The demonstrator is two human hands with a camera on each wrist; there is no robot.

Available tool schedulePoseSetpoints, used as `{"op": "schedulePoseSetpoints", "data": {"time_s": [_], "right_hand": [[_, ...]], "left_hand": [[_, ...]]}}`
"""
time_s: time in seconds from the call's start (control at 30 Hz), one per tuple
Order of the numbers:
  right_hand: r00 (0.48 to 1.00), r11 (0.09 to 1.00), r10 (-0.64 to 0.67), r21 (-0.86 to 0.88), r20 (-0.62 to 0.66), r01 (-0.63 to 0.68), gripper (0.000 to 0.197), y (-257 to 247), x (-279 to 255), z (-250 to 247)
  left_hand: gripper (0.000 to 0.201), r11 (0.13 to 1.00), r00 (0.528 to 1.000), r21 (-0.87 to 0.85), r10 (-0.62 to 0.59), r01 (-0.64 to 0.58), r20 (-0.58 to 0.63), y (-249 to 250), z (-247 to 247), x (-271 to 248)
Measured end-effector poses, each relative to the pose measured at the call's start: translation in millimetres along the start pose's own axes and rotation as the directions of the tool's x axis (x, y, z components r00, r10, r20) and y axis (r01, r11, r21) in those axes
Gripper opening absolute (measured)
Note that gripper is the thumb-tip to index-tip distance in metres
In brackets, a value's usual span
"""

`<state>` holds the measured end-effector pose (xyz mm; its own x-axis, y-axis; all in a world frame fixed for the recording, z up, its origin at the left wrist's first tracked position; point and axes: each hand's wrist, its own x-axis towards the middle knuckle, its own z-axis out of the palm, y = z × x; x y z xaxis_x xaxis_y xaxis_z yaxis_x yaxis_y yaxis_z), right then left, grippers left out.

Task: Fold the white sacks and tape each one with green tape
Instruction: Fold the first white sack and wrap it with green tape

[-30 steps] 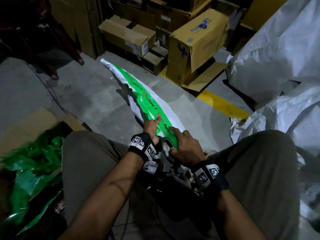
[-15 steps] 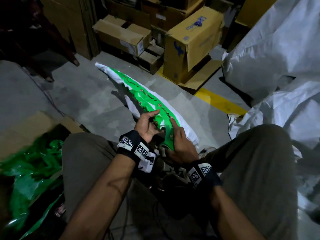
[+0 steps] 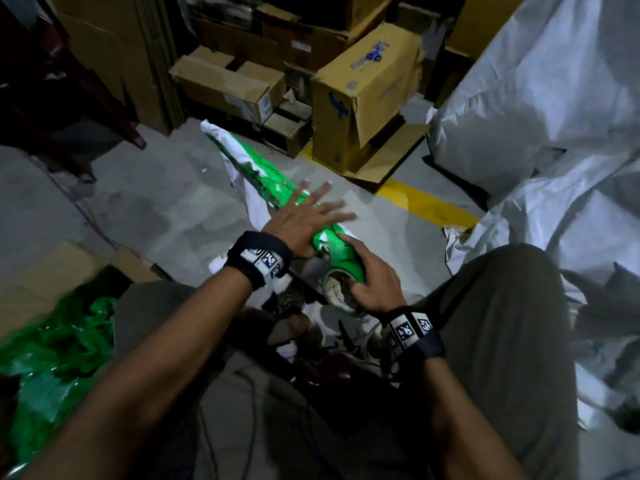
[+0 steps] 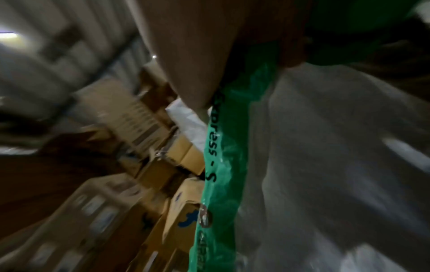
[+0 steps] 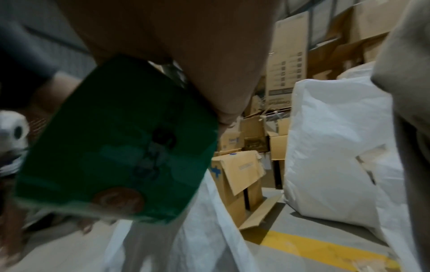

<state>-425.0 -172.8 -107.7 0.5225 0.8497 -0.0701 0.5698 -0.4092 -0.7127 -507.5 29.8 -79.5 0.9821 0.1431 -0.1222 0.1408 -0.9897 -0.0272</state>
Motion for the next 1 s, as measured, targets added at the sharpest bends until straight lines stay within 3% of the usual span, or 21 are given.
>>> {"op": "schedulePoseSetpoints", "data": {"time_s": [0.07, 0.1, 0.2, 0.3, 0.37, 0.43, 0.5, 0.57, 0.7, 0.77, 0.83, 0.9, 0.93, 0.97, 1.0], "right_hand": [[0.999, 0.999, -0.018, 0.029, -0.032, 0.019, 0.076, 1.1, 3.5, -6.5], [0.999, 0.999, -0.027, 0.032, -0.037, 0.028, 0.075, 3.3, 7.4, -11.1], [0.996, 0.995, -0.032, 0.092, -0.082, 0.04, 0.076, 10.1, 29.1, -28.3], [0.973, 0.979, 0.025, 0.202, -0.231, 0.023, 0.066, 13.4, 57.6, -52.9], [0.945, 0.965, 0.089, 0.263, -0.314, -0.004, 0.053, 15.1, 71.8, -74.7], [0.927, 0.948, 0.111, 0.317, -0.358, 0.009, 0.053, 17.5, 81.7, -94.9], [0.92, 0.942, 0.117, 0.336, -0.374, 0.017, 0.056, 20.1, 89.3, -111.7], [0.908, 0.938, 0.136, 0.347, -0.397, 0.011, 0.056, 26.0, 94.6, -124.4], [0.884, 0.906, 0.226, 0.422, -0.409, -0.036, 0.06, 42.4, 99.9, -132.9], [0.862, 0.906, 0.266, 0.417, -0.431, -0.071, 0.062, 48.4, 103.0, -130.6], [0.844, 0.899, 0.31, 0.425, -0.438, -0.109, 0.06, 53.2, 106.6, -130.5], [0.84, 0.892, 0.354, 0.419, -0.412, -0.17, 0.056, 54.3, 108.4, -134.6], [0.842, 0.892, 0.365, 0.409, -0.397, -0.193, 0.055, 53.9, 108.6, -136.7], [0.845, 0.892, 0.37, 0.403, -0.385, -0.207, 0.055, 53.1, 108.3, -138.7], [0.848, 0.893, 0.37, 0.398, -0.378, -0.212, 0.055, 51.8, 107.8, -140.5]], "left_hand": [[0.069, 0.998, 0.986, -0.055, 0.031, -0.022, 0.162, 9.2, -11.4, 12.1], [0.058, 1.0, 0.982, -0.03, 0.006, -0.001, 0.188, 13.1, -16.0, 17.3], [0.043, 0.997, 0.99, 0.012, -0.073, 0.072, 0.125, 18.2, -29.2, 36.5], [0.03, 0.929, 0.974, -0.293, -0.223, 0.226, 0.043, 17.4, -44.5, 63.5], [0.034, 0.809, 0.932, -0.489, -0.361, 0.326, 0.026, 16.9, -53.7, 85.9], [0.046, 0.658, 0.871, -0.619, -0.482, 0.428, 0.091, 14.7, -61.3, 110.1], [0.044, 0.542, 0.843, -0.694, -0.507, 0.473, 0.179, 14.8, -68.2, 133.0], [0.052, 0.498, 0.849, -0.729, -0.482, 0.469, 0.217, 19.2, -73.8, 150.4], [0.057, 0.275, 0.878, -0.865, -0.368, 0.419, 0.308, 31.0, -70.2, 162.7], [0.028, 0.057, 0.903, -0.93, -0.268, 0.364, 0.337, 33.6, -63.0, 160.2], [0.038, -0.149, 0.907, -0.93, -0.214, 0.336, 0.362, 37.0, -58.7, 155.6], [0.035, -0.161, 0.907, -0.943, -0.266, 0.293, 0.327, 37.8, -54.0, 156.9], [0.022, -0.102, 0.899, -0.953, -0.316, 0.286, 0.304, 39.1, -54.7, 157.1], [0.024, -0.047, 0.884, -0.957, -0.37, 0.288, 0.284, 39.6, -53.4, 158.9], [0.039, 0.019, 0.866, -0.953, -0.423, 0.301, 0.265, 39.4, -52.1, 160.7]]}}
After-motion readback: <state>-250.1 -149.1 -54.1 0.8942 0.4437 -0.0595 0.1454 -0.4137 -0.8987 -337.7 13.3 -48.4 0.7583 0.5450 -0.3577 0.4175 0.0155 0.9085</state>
